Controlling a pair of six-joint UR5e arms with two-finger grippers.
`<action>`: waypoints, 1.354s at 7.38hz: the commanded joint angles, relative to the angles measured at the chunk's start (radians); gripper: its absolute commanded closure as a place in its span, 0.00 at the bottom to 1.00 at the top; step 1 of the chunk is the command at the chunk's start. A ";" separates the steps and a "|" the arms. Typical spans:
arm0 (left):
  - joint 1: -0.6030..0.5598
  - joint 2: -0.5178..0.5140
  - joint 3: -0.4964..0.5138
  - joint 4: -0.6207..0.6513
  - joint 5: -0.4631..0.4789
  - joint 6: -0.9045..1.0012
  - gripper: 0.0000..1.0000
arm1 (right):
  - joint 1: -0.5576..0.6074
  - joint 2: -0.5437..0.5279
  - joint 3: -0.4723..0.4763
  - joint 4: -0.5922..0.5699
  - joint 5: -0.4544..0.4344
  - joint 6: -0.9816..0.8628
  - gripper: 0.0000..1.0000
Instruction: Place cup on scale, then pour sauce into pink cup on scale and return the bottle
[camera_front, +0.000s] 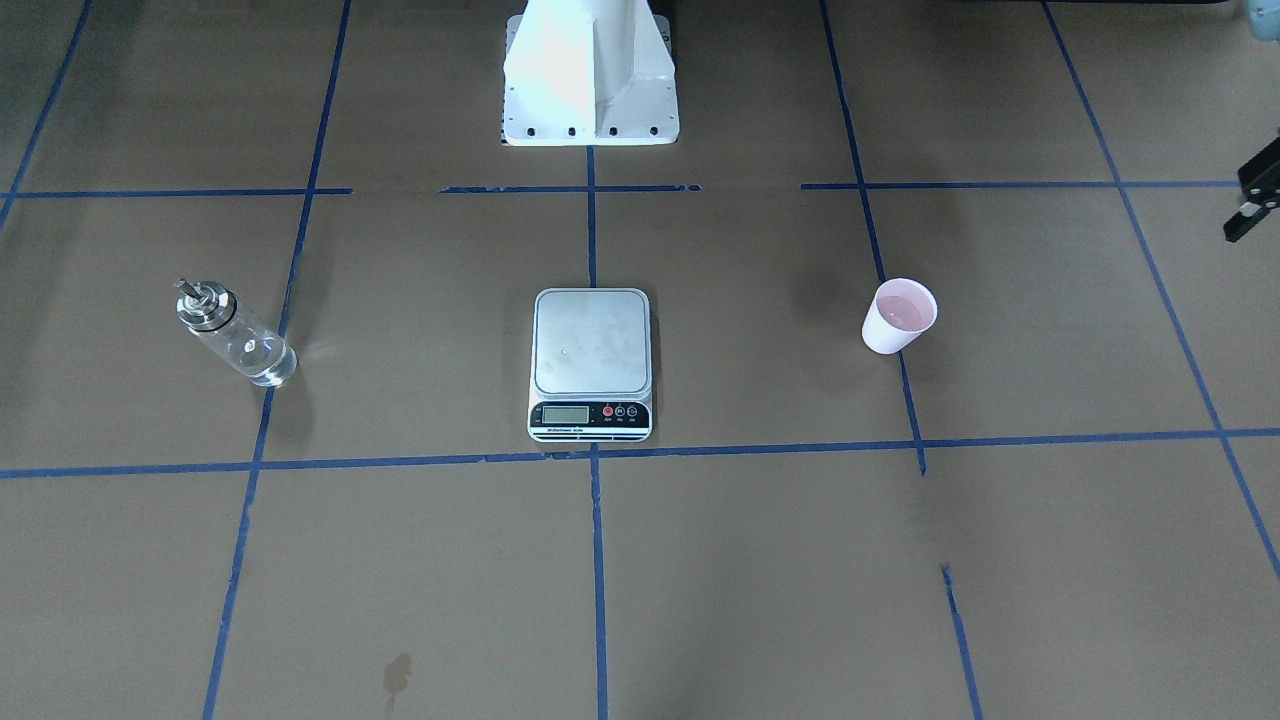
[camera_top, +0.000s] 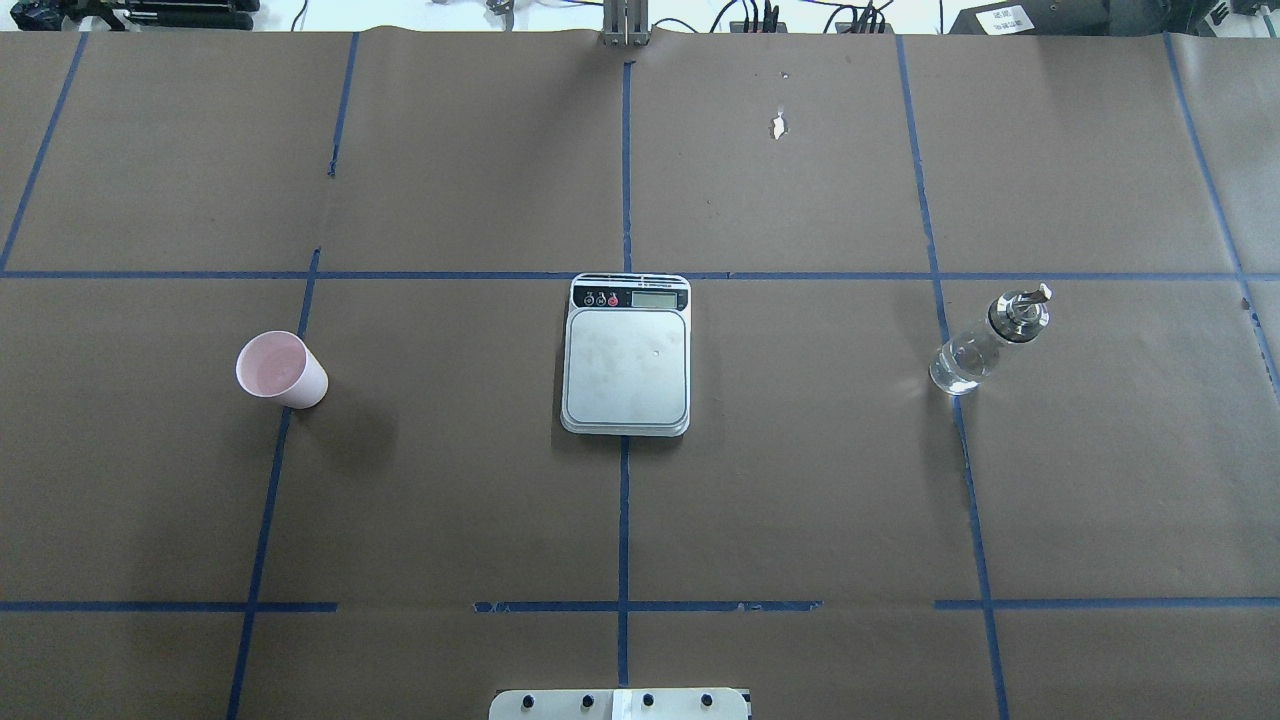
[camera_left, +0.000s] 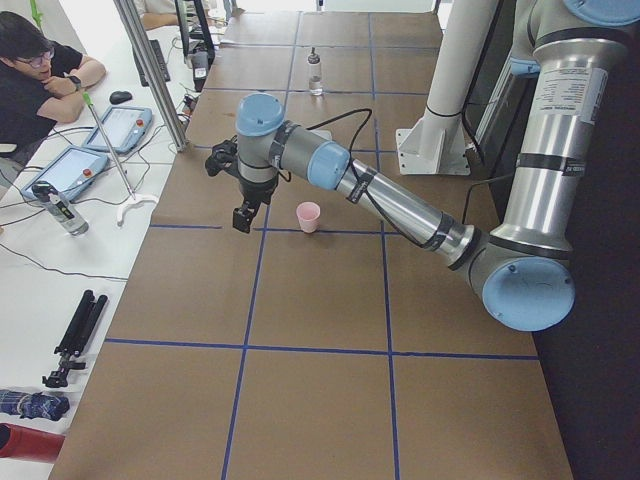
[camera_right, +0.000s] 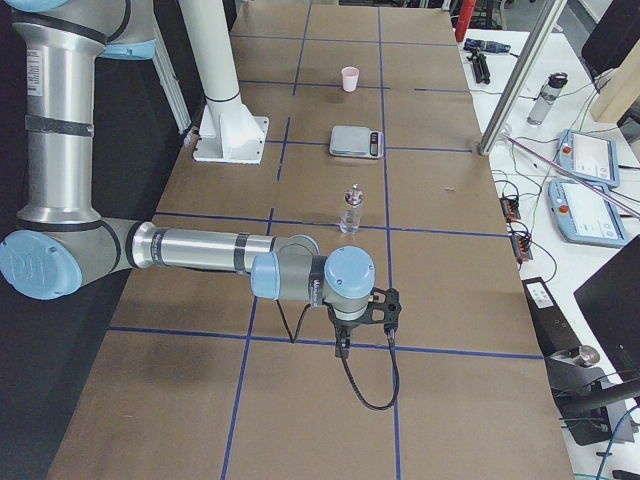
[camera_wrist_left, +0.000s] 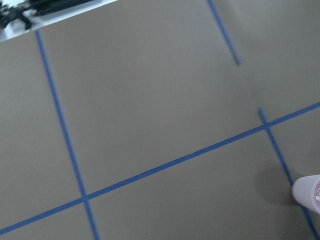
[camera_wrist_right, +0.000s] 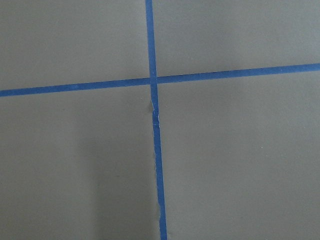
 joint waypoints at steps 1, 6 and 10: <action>0.082 -0.130 0.021 0.003 -0.008 -0.304 0.00 | 0.000 0.004 -0.001 0.001 -0.001 -0.001 0.00; 0.371 0.006 0.033 -0.207 0.226 -0.738 0.00 | 0.000 0.004 0.000 0.001 -0.001 -0.001 0.00; 0.479 0.043 0.041 -0.264 0.312 -0.899 0.00 | 0.000 0.004 0.006 0.001 -0.002 0.000 0.00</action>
